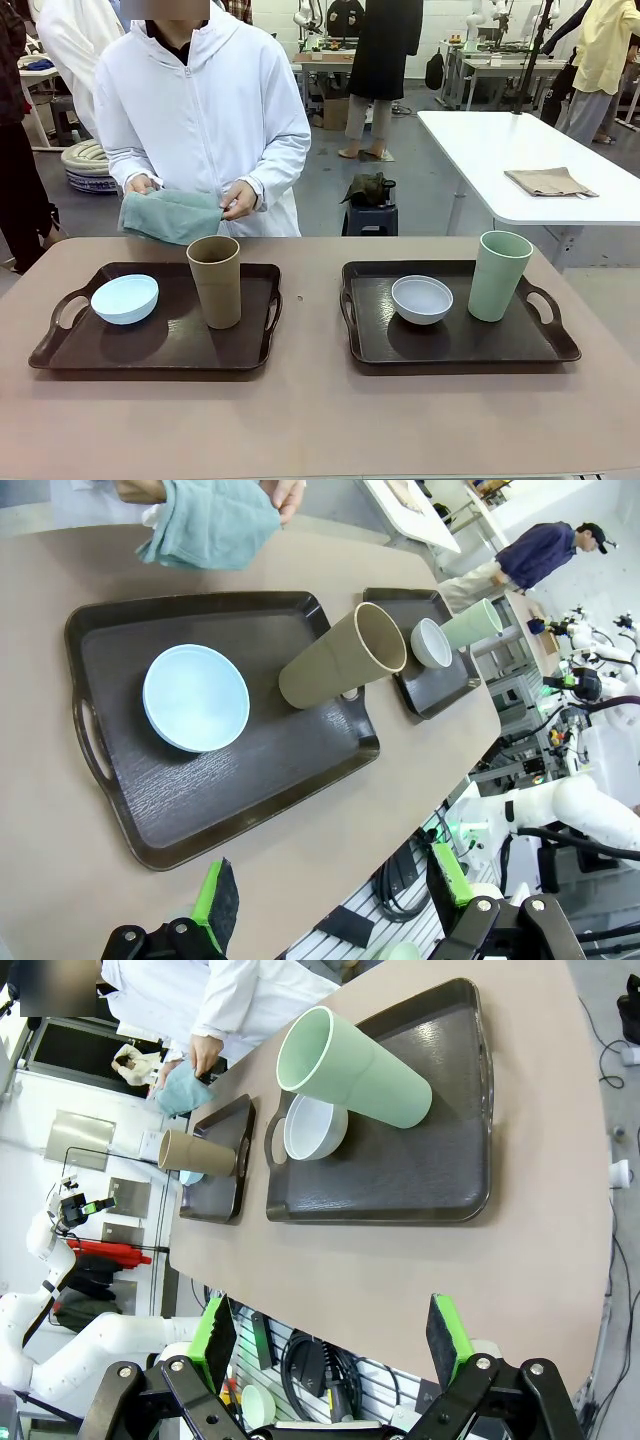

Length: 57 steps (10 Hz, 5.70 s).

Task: Set up a tray with a mat and arrange the tableware.
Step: Pick up the Picnic Bowl and Reusable plastic cup from the Handle tray in front of the human's position and hold them in the air.

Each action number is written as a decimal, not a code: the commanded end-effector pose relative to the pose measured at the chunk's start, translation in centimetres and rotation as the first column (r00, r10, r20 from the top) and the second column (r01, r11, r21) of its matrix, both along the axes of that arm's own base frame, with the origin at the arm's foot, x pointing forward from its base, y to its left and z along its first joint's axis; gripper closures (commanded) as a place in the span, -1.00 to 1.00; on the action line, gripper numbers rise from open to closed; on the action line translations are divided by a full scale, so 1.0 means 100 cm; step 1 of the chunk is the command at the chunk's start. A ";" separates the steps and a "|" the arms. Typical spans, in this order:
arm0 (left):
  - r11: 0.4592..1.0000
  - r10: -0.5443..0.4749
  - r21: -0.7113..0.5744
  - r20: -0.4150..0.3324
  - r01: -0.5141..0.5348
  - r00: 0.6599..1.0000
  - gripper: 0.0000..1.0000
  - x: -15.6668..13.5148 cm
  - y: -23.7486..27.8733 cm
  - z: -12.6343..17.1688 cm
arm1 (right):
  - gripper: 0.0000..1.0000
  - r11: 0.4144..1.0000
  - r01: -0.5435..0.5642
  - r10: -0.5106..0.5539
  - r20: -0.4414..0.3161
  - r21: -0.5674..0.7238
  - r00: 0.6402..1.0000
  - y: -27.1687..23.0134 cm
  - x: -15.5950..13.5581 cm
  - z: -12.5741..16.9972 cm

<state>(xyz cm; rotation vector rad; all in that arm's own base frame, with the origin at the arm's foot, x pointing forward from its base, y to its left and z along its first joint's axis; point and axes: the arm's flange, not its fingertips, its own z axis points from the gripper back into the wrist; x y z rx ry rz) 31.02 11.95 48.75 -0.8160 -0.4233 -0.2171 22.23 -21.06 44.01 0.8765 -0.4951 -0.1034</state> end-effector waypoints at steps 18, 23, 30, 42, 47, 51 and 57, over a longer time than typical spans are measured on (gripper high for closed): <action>0.947 -0.133 0.295 0.005 0.125 0.991 -1.00 -0.006 -0.038 0.062 | -1.00 0.947 -0.153 0.249 0.344 -0.283 0.906 0.077 0.015 0.083; 0.828 -0.127 0.544 -0.054 0.136 0.990 -1.00 -0.017 -0.081 0.119 | -1.00 0.615 -0.372 0.771 0.429 -0.696 0.472 0.264 0.054 0.103; 0.739 -0.115 0.630 -0.234 0.240 0.965 -1.00 -0.005 -0.158 0.115 | -1.00 0.366 -0.361 0.900 0.228 -0.857 0.372 0.445 0.109 -0.042; 0.765 -0.148 0.587 -0.239 0.264 0.960 -1.00 0.019 -0.172 0.095 | -1.00 0.511 -0.422 0.838 0.542 -0.749 0.054 0.449 0.165 -0.063; 0.761 -0.091 0.632 -0.114 0.143 0.989 -1.00 0.068 -0.163 0.044 | -1.00 0.508 -0.387 0.851 0.519 -0.770 0.085 0.510 0.199 -0.104; 0.664 0.034 0.746 -0.100 0.052 0.994 -1.00 0.104 -0.161 0.003 | -1.00 0.485 -0.383 0.863 0.502 -0.786 0.061 0.559 0.217 -0.112; 0.715 -0.026 0.698 -0.029 0.039 0.999 -1.00 0.117 -0.159 -0.005 | -1.00 0.517 -0.422 0.847 0.515 -0.745 0.130 0.587 0.242 -0.115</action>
